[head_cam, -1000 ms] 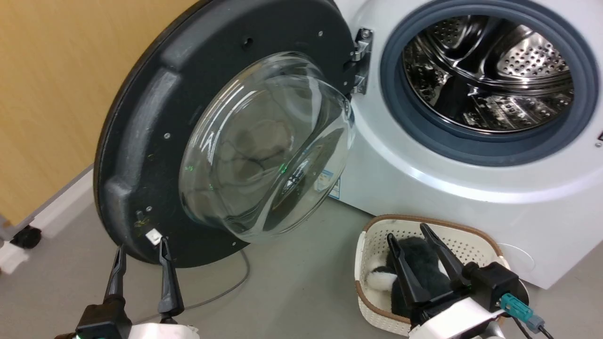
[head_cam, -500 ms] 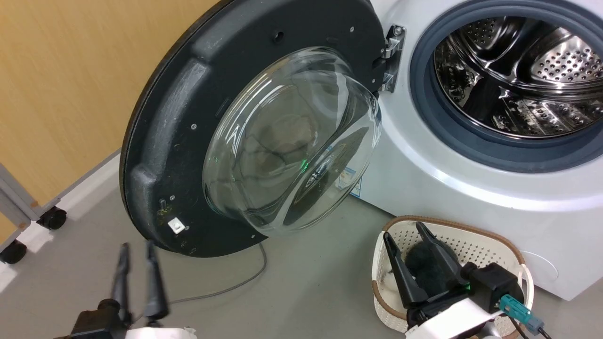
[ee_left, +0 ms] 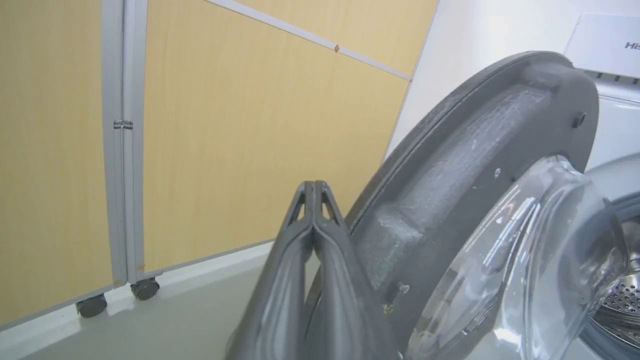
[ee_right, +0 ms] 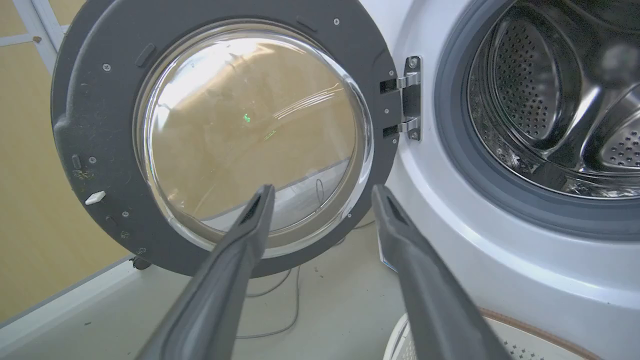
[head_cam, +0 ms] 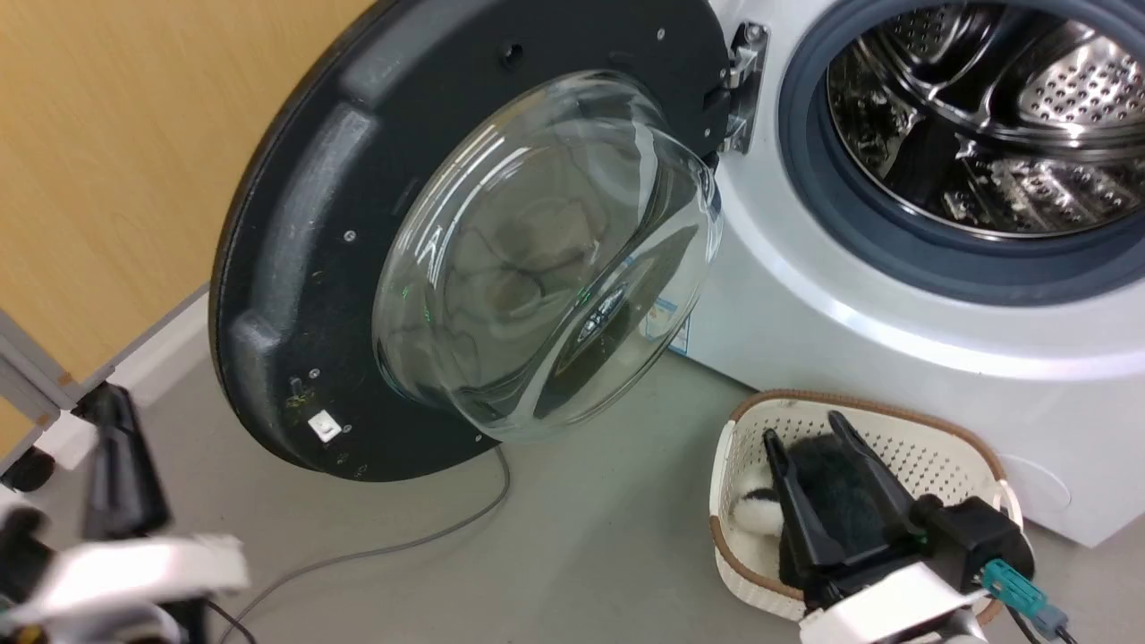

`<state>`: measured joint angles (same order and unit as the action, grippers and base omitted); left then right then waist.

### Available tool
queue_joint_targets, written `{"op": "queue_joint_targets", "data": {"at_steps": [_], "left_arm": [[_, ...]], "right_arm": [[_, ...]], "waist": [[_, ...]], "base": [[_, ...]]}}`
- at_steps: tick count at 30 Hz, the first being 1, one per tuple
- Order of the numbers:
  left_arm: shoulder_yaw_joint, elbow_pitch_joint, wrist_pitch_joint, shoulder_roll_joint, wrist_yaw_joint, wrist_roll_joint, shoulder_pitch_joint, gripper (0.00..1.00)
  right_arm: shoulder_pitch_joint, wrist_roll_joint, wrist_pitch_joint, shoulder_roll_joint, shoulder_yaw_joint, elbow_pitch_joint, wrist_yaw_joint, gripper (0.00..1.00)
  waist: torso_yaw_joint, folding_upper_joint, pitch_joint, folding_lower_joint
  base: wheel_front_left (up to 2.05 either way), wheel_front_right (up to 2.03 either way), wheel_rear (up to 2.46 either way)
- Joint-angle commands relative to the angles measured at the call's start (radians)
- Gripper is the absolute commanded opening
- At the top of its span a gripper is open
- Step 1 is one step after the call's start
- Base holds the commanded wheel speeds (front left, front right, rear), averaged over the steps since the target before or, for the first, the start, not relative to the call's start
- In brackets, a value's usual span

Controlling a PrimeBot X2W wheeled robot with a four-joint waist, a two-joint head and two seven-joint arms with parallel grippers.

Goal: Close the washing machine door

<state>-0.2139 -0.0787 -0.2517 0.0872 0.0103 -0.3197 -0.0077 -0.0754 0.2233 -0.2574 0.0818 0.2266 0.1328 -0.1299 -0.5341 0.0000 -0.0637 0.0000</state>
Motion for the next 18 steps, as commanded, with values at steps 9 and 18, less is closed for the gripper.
{"op": "queue_joint_targets", "data": {"at_steps": [9,18], "left_arm": [[-0.213,0.277,0.242,0.116,-0.074,-0.425,-0.322,0.0],[-0.315,0.468,0.479,0.105,-0.04,-0.733,-0.459,0.0]], "right_arm": [[0.043,-0.034,-0.004,0.011,-0.038,-0.041,-0.001,1.0],[0.022,-0.043,-0.004,0.023,-0.029,-0.044,-0.001,1.0]], "waist": [[0.022,0.0,-0.057,0.0],[0.054,0.0,-0.083,0.0]], "base": [[0.0,0.0,0.0],[0.0,0.0,0.0]]}}
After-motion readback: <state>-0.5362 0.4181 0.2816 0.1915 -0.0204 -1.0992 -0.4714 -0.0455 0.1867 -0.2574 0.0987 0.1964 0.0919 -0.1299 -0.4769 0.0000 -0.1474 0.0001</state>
